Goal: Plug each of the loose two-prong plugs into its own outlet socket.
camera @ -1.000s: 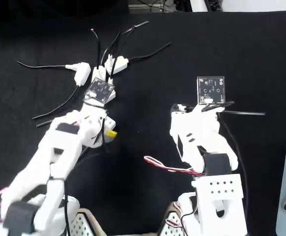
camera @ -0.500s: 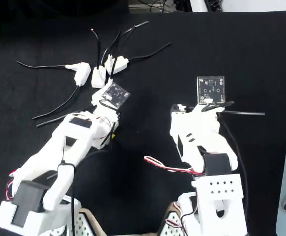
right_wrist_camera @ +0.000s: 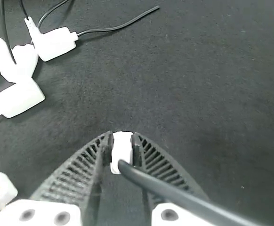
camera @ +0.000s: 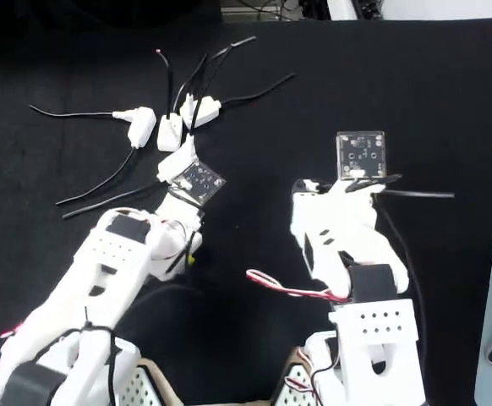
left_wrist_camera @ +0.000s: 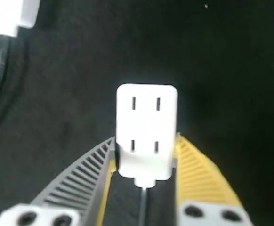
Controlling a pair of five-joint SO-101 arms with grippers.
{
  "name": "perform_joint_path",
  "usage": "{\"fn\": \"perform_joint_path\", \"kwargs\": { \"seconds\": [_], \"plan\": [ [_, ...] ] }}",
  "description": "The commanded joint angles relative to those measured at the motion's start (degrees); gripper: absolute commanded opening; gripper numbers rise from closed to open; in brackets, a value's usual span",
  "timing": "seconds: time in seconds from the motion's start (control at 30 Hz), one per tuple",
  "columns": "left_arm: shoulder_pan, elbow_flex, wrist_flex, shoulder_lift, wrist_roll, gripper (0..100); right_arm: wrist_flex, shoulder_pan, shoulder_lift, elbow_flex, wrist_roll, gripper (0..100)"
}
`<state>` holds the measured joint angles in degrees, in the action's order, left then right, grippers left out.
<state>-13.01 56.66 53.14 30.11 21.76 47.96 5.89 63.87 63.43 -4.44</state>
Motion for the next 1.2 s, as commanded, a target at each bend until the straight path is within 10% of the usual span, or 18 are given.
{"fn": "perform_joint_path", "kwargs": {
  "seconds": [0.0, 0.67, 1.17],
  "plan": [
    [4.5, -0.3, 0.8, 6.9, -5.6, 28, -0.9, 3.1, -0.4, -0.3, -0.1, 1.4],
    [32.5, 15.8, 5.6, 44.1, -9.7, 27, -12.5, 28.8, -21.6, -7.0, -0.1, 1.2],
    [33.8, 28.2, 6.1, 63.8, -9.7, 27, -23.2, 35.9, -36.6, -8.6, 11.1, 1.2]
  ]
}}
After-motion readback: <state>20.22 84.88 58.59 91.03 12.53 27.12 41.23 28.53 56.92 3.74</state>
